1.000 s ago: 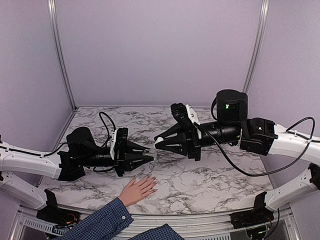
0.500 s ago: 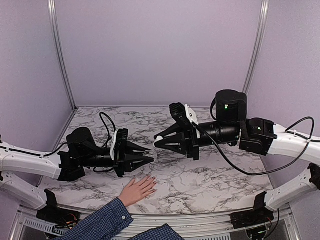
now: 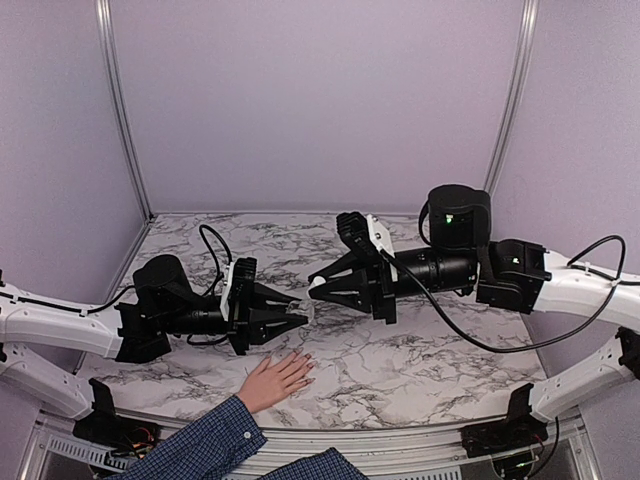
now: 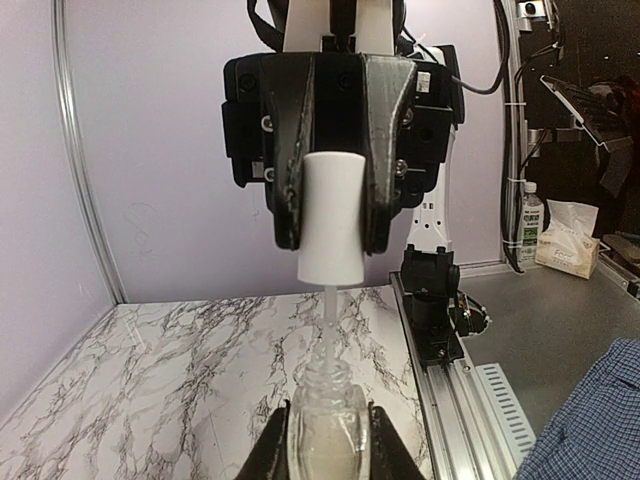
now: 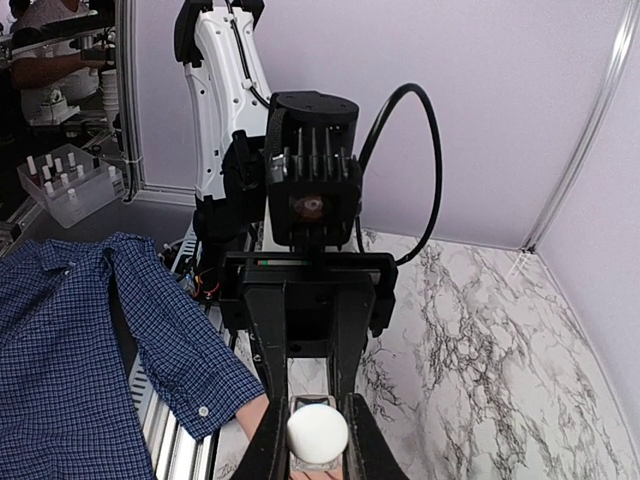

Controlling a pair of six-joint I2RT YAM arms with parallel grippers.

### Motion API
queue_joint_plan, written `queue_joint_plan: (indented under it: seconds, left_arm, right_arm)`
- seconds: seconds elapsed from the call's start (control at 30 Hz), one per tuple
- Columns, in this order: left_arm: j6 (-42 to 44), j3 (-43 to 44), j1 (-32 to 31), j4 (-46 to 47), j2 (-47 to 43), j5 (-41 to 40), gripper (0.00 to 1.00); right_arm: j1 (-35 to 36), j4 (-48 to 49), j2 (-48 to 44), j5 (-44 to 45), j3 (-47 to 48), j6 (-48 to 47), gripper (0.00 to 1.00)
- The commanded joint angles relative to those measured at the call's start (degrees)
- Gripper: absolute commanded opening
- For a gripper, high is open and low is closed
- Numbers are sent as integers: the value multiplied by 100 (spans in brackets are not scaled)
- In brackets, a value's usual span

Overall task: Paint the nails
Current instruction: Close the cap of the nail polish bottle.

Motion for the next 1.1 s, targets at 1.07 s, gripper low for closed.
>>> queue_joint_plan:
  seconds: [1.07]
  left_arm:
    - [241, 119, -72, 93, 63, -143, 0]
  right_arm:
    - [43, 110, 72, -31, 171, 22, 0]
